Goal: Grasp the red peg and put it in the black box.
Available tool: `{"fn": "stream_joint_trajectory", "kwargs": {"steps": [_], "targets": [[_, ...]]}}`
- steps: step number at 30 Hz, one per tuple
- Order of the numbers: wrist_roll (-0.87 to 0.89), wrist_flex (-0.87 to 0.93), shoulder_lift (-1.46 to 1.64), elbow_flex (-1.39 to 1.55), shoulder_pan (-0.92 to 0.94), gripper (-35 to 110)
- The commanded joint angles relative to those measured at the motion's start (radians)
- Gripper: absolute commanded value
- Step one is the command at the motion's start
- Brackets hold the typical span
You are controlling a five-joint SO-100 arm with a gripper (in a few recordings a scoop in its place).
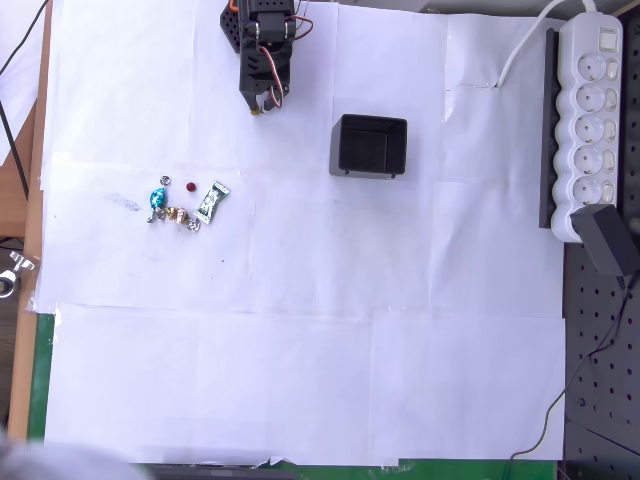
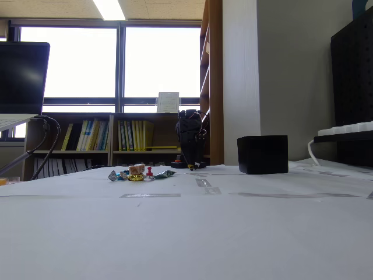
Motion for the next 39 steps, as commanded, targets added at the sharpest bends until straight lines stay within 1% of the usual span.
{"fn": "stream_joint_trajectory", "kwargs": {"steps": [1,12,19,25,27,28,30,33,39], "targets": [[0.0,0.092,-0.089,-0.081,-0.002,0],[0.0,0.087,-0.089,-0.081,0.029,0],[0.023,0.066,-0.098,-0.081,-0.009,0],[0.008,0.077,-0.094,-0.081,-0.003,0],[-0.044,0.092,-0.094,-0.081,-0.003,0],[-0.038,0.072,-0.094,-0.081,-0.003,0],[0.028,-0.015,-0.094,-0.081,0.0,0],[0.046,-0.137,-0.094,-0.081,0.003,0],[0.069,-0.572,0.043,-0.08,0.058,0]]}}
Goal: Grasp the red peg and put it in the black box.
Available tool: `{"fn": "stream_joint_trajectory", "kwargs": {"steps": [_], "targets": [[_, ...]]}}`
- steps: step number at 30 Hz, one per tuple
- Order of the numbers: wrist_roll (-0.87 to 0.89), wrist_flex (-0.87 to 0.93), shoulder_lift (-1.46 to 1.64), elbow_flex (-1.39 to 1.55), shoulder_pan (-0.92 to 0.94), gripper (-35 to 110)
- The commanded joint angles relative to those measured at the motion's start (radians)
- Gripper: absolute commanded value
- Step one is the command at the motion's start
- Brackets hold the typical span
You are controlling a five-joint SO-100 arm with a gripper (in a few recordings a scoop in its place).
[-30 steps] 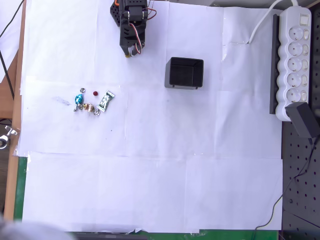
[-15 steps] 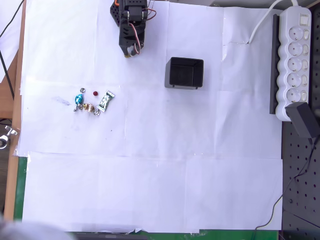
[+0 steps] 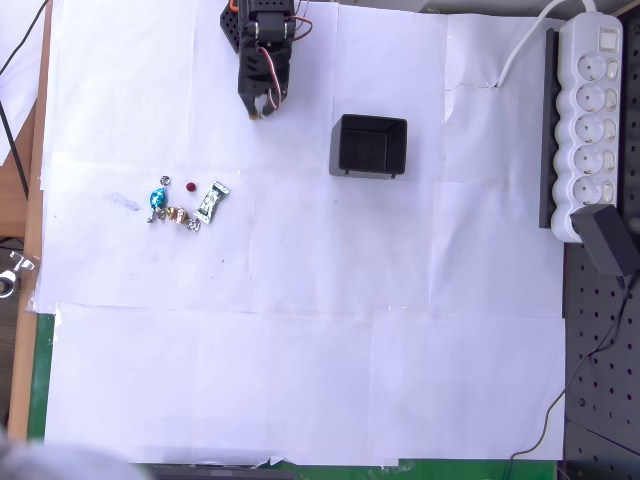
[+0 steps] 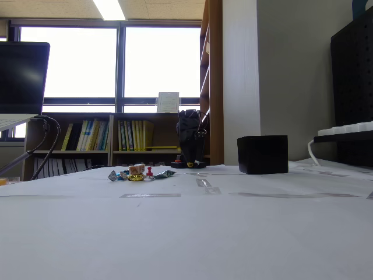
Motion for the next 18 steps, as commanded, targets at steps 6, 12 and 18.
{"fn": "stream_joint_trajectory", "kwargs": {"steps": [6,12,18], "targets": [[0.04,-0.618,0.27,-0.037,0.035,0],[0.049,-0.966,0.4,-0.037,0.038,0],[0.046,-1.447,0.624,-0.06,0.041,0]]}}
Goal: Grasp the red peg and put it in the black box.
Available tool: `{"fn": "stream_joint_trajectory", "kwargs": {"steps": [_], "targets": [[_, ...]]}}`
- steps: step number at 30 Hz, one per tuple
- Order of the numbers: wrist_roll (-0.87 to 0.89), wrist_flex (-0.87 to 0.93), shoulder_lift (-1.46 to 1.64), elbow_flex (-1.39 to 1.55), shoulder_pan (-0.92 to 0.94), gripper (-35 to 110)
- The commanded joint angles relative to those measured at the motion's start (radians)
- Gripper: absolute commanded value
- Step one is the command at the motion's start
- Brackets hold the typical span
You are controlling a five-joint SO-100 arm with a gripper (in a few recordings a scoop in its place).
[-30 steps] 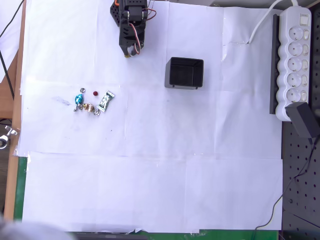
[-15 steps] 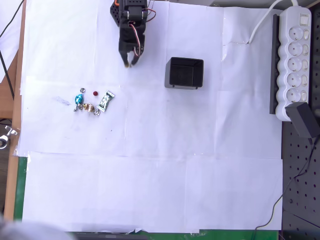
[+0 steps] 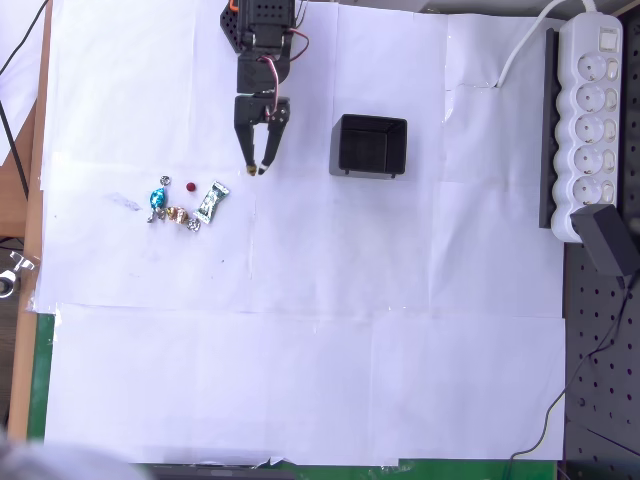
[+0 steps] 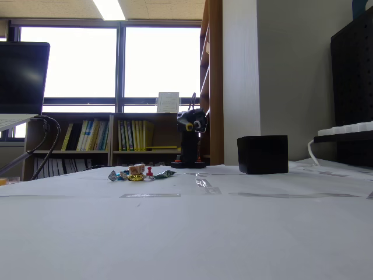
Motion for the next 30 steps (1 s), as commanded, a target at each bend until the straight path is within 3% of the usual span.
{"fn": "stream_joint_trajectory", "kwargs": {"steps": [1,7,16,30], "targets": [[-0.006,-0.324,0.095,-0.071,0.011,0],[0.002,-0.483,0.115,-0.071,0.005,0],[-0.002,-0.568,0.229,-0.069,0.06,0],[-0.008,-0.675,0.374,-0.066,0.341,0]]}}
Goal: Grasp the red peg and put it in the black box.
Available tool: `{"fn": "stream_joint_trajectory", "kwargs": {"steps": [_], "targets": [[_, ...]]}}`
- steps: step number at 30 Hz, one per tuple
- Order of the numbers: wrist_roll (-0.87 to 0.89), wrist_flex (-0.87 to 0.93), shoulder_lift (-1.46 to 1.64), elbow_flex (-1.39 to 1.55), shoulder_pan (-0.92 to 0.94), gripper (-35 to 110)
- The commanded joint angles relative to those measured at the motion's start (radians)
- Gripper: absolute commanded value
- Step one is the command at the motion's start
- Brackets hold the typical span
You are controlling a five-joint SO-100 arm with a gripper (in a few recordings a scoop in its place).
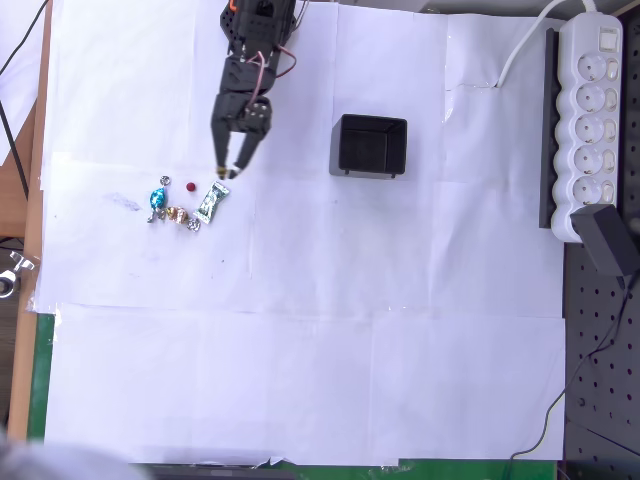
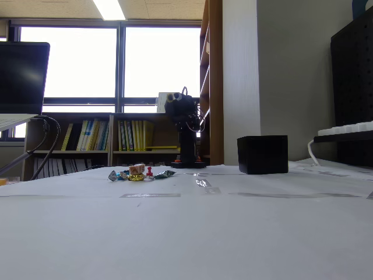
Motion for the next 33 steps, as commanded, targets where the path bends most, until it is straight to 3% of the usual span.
{"fn": "stream_joint_trajectory", "kwargs": {"steps": [1,12,33], "targets": [[-0.015,-0.064,0.032,-0.071,0.067,0],[-0.012,-0.132,0.15,-0.071,0.173,0],[-0.155,-0.081,0.469,-0.074,0.16,0]]}}
